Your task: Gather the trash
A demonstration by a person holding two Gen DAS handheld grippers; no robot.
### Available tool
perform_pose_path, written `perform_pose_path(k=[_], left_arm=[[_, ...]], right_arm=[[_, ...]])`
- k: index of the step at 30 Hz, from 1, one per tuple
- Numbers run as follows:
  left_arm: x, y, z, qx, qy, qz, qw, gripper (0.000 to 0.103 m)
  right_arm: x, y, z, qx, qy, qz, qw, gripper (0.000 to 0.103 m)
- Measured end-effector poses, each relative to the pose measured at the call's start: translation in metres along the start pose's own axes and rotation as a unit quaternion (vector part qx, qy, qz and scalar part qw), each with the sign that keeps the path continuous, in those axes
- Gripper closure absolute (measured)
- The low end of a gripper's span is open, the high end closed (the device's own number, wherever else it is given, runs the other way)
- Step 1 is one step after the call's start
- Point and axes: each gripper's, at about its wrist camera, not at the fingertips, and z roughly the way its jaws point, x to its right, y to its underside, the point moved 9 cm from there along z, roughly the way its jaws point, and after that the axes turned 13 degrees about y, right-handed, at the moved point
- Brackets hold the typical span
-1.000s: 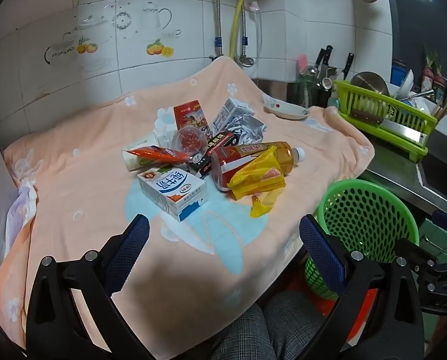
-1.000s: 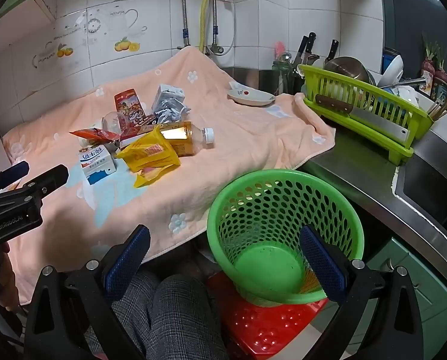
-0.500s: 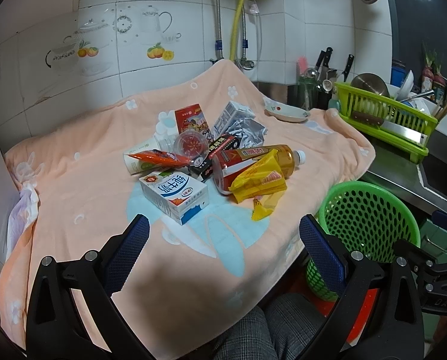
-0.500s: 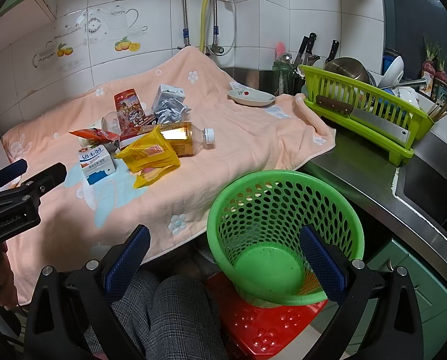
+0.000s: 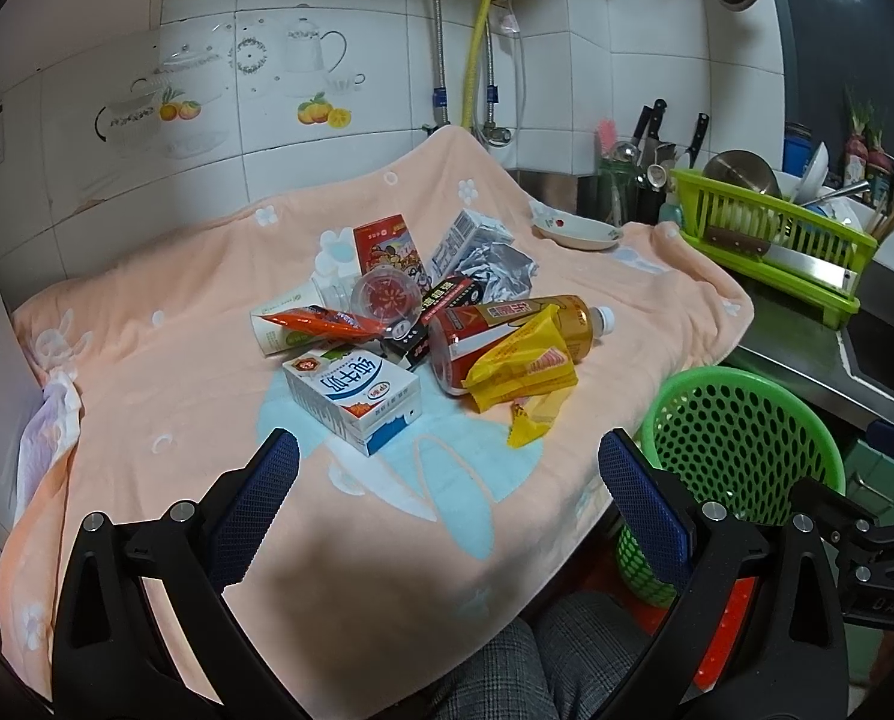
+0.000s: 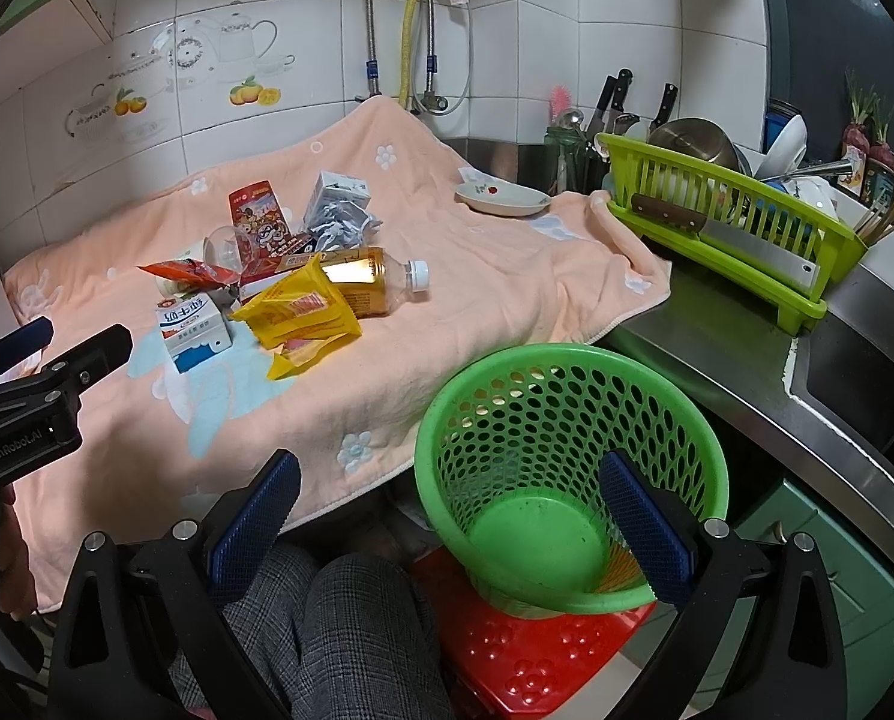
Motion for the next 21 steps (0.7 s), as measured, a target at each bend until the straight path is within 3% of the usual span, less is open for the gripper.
perform_pose_path(k=[21], left_arm=[[-0.003,-0.003,0.002,0.005,-0.002,0.002,1.0,0.005]], right_arm=[[-0.009,-0.001,0.006,0.0,-0.003,-0.002,1.0,0.006]])
